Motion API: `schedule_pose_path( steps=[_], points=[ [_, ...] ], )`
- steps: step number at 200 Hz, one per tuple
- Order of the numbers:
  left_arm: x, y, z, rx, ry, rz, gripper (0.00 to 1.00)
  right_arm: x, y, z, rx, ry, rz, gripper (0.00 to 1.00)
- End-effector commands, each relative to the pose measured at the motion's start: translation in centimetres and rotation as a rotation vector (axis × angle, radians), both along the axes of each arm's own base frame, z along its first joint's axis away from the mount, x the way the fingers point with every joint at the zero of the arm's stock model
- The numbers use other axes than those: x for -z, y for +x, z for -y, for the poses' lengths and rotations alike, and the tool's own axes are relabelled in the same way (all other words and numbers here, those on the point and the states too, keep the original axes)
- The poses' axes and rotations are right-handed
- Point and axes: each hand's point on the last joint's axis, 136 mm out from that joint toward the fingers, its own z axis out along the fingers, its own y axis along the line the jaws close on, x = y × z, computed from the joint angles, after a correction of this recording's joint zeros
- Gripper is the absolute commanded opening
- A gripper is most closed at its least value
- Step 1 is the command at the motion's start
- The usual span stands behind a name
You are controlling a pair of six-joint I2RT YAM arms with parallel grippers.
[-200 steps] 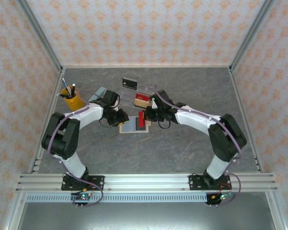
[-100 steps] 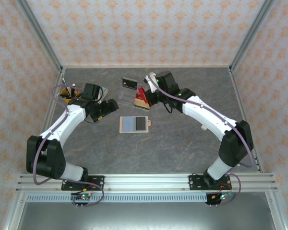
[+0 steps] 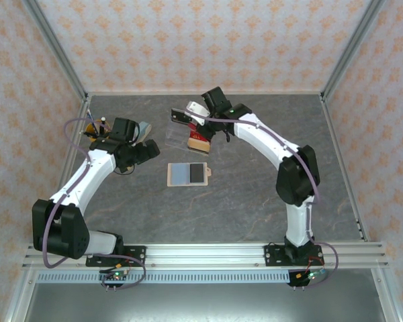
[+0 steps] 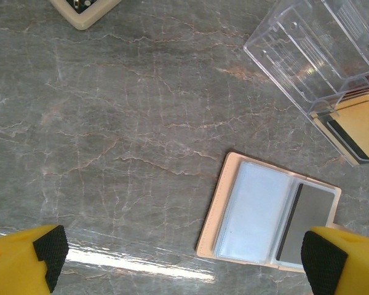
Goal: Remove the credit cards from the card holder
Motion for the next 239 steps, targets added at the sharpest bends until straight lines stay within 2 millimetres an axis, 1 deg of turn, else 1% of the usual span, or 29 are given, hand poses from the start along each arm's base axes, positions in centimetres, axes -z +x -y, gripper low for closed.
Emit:
schedule_pose_path(
  steps=[1, 35, 77, 94, 154, 192, 239],
  points=[
    [0.8, -0.9, -0.9, -0.008, 0.035, -0.041, 1.0, 0.4, 0.1, 0.4, -0.053, -0.077, -0.003, 0.0],
    [1.1, -0.6, -0.4, 0.008, 0.015, -0.048, 1.0, 1.8, 0.6, 0.2, -0.067, -0.111, -0.01, 0.0],
    [1.5, -0.5, -0.2, 0.015, 0.005, -0.057, 1.0, 3.1, 1.8, 1.1, -0.054, -0.193, 0.013, 0.0],
    [1.5, -0.5, -0.1, 0.017, 0.002, -0.059, 1.0, 3.3, 2.2, 1.3, -0.046, -0.209, 0.022, 0.0],
    [1.6, -0.5, 0.0, 0.022, -0.004, -0.064, 1.0, 4.2, 2.6, 1.4, -0.059, -0.243, 0.013, 0.0],
    [1.7, -0.3, 0.0, 0.024, -0.006, -0.067, 1.0, 4.6, 2.8, 1.1, -0.073, -0.244, 0.0, 0.0],
    [2.0, -0.3, 0.1, 0.026, -0.008, -0.076, 1.0, 5.5, 3.0, 0.8, -0.084, -0.261, -0.013, 0.0]
  ],
)
